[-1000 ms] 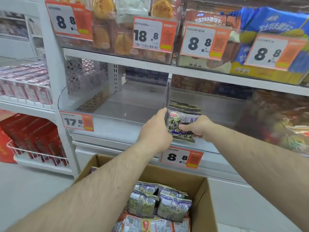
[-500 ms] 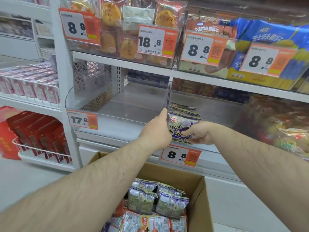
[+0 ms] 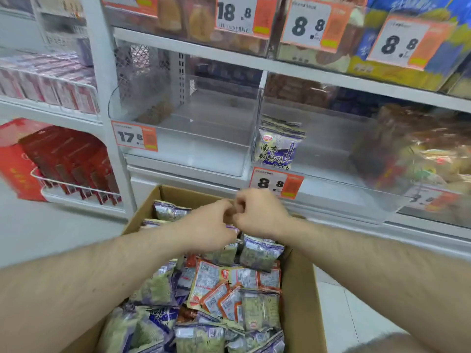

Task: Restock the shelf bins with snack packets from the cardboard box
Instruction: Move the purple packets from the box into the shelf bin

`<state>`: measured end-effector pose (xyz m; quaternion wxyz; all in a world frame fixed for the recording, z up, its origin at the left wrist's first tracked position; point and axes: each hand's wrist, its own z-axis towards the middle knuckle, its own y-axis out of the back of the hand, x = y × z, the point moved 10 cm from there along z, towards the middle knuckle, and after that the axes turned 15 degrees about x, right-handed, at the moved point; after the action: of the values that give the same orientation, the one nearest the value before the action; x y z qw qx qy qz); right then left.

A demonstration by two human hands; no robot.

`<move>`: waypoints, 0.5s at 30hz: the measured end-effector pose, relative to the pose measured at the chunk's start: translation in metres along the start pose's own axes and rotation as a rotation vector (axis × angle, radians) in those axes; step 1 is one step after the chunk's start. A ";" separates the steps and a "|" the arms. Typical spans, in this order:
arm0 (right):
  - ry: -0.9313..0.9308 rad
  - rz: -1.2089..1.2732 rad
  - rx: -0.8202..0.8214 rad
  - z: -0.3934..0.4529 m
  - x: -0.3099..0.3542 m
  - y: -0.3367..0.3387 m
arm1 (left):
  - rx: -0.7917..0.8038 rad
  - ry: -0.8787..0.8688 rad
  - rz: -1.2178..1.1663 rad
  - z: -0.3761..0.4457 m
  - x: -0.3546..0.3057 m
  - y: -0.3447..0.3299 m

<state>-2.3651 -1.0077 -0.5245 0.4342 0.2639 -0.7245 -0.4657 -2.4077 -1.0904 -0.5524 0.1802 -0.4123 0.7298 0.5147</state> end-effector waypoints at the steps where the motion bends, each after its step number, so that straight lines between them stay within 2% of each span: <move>1: -0.070 -0.065 0.150 0.010 -0.015 -0.027 | 0.047 0.036 -0.025 0.000 0.014 -0.009; 3: -0.184 -0.232 0.328 0.021 -0.048 -0.068 | 0.097 0.088 -0.121 -0.002 0.038 -0.021; 6: -0.330 -0.421 0.445 0.031 -0.097 -0.107 | 0.113 0.153 -0.241 0.002 0.061 -0.024; 9: -0.427 -0.495 0.468 0.039 -0.132 -0.121 | 0.120 0.177 -0.315 0.011 0.073 -0.024; 13: -0.369 -0.580 0.417 0.050 -0.141 -0.129 | 0.144 0.210 -0.409 0.018 0.084 -0.031; 15: -0.346 -0.595 0.457 0.048 -0.133 -0.133 | 0.154 0.241 -0.471 0.018 0.089 -0.033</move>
<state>-2.3457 -0.9386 -0.7044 0.0825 0.4694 -0.7637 -0.4354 -2.4379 -1.1153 -0.6408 0.2377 -0.6141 0.6667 0.3490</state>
